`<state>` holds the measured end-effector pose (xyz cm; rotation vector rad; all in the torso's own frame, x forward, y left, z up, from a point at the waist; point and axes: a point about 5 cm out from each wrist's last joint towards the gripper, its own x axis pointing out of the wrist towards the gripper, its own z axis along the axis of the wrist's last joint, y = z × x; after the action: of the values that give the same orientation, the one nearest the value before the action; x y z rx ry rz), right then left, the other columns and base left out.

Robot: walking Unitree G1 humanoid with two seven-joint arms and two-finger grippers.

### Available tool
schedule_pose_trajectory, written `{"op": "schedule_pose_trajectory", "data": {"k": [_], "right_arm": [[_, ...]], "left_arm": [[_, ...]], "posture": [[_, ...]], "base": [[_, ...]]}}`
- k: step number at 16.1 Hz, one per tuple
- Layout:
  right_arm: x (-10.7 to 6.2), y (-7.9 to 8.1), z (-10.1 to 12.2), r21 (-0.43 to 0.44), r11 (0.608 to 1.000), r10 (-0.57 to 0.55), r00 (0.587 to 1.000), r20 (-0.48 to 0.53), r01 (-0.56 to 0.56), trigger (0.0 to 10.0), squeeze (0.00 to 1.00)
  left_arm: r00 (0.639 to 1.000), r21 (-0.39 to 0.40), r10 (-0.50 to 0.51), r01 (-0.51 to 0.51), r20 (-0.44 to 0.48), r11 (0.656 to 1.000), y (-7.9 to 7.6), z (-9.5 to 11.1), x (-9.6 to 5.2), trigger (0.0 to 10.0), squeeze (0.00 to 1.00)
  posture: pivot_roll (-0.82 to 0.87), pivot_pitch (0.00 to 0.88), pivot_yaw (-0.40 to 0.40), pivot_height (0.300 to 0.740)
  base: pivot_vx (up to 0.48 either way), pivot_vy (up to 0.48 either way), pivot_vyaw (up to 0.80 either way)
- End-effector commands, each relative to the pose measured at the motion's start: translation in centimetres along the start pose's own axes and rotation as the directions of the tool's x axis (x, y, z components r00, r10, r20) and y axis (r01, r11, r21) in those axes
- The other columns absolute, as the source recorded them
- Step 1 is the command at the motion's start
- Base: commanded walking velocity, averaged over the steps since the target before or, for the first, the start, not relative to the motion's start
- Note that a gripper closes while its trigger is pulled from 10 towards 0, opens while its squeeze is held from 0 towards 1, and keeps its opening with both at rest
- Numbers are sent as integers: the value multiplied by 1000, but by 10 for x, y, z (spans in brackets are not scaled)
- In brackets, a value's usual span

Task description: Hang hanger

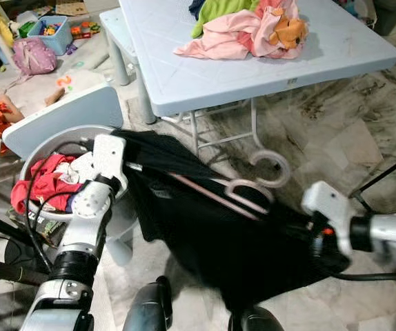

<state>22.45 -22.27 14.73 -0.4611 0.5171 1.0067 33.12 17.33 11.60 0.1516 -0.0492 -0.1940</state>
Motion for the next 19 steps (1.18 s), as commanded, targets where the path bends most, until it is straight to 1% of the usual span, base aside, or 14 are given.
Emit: {"op": "schedule_pose_trajectory", "data": {"k": [1, 3, 6, 7, 8, 9, 11, 13, 14, 15, 16, 17, 18, 19], "right_arm": [[-12, -4, -14, -20, 1000, 10, 996, -91, -12, 10000, 0], [-28, -7, -7, -31, 997, 66, 997, -50, -68, 10000, 0], [-49, -16, 15, -79, 994, 75, 997, 36, -72, 10000, 0], [-54, -19, 22, -97, 993, 72, 995, 70, -65, 10000, 0], [-57, -19, 30, -102, 992, 85, 989, 120, -73, 10000, 0], [-61, -18, 44, -90, 992, 112, 967, 230, -93, 10000, 0], [-64, -16, 58, -92, 987, 152, 933, 328, -129, 10000, 0], [-54, -25, 67, -51, 997, 73, 907, 415, -57, 10000, 0], [-40, -39, 67, -31, 995, -69, 903, 423, 91, 10000, 0], [-27, -51, 66, -23, 976, -189, 891, 413, 218, 10000, 0], [-17, -59, 63, -6, 956, -269, 885, 380, 293, 10000, 0], [-11, -61, 61, -30, 943, -298, 884, 361, 331, 10000, 0], [-1, -66, 60, -117, 895, -374, 867, 330, 431, 10000, 0], [10, -72, 61, -166, 851, -433, 845, 315, 498, 10000, 0]], "left_arm": [[995, 5, 98, -98, 22, 995, 27, 6, -5, 10000, 0], [996, 1, 90, -90, -2, 996, 29, 2, -7, 10000, 0], [997, -34, 60, -61, -44, 998, 26, -3, -7, 10000, 0], [997, -43, 31, -34, -66, 998, 21, -7, -6, 10000, 0], [996, -50, 4, -8, -86, 999, 16, -10, -6, 10000, 0], [993, -63, -43, 36, -107, 997, 6, -14, -7, 10000, 0], [979, -80, -138, 127, -152, 989, -12, -22, -9, 10000, 0], [949, -99, -288, 276, -126, 956, -33, -21, -15, 10000, 0], [914, -121, -392, 380, -102, 917, -47, -18, -20, 10000, 725], [890, -115, -443, 432, -104, 895, -55, -19, -24, 10000, 1000], [881, -96, -462, 454, -103, 886, -58, -19, -25, 10000, 1000], [867, -101, -487, 478, -109, 873, -61, -20, -28, 10000, 1000], [822, -99, -556, 548, -124, 831, -68, -22, -34, 10000, 1000], [738, -85, -657, 653, -153, 753, -75, -24, -46, 10000, 1000]], "posture": [[-127, 123, 15, 740], [-128, 122, 17, 740], [-141, 123, 22, 740], [-145, 123, 22, 740], [-147, 123, 23, 740], [-147, 123, 23, 740], [-142, 123, 23, 740], [-145, 124, 24, 740], [-145, 124, 24, 740], [-145, 124, 24, 740], [-131, 123, 26, 740], [-131, 123, 26, 740], [-121, 123, 25, 740], [-105, 123, 24, 740]], "base": [[0, 0, 0], [0, 0, 0], [0, 0, 0], [0, 0, 0], [0, 0, 0], [0, 0, 0], [0, 0, 0], [0, 0, 0], [0, 0, 0], [0, 0, 0], [0, 0, 0], [0, 0, 0], [0, 0, 0], [0, 0, 0]]}}
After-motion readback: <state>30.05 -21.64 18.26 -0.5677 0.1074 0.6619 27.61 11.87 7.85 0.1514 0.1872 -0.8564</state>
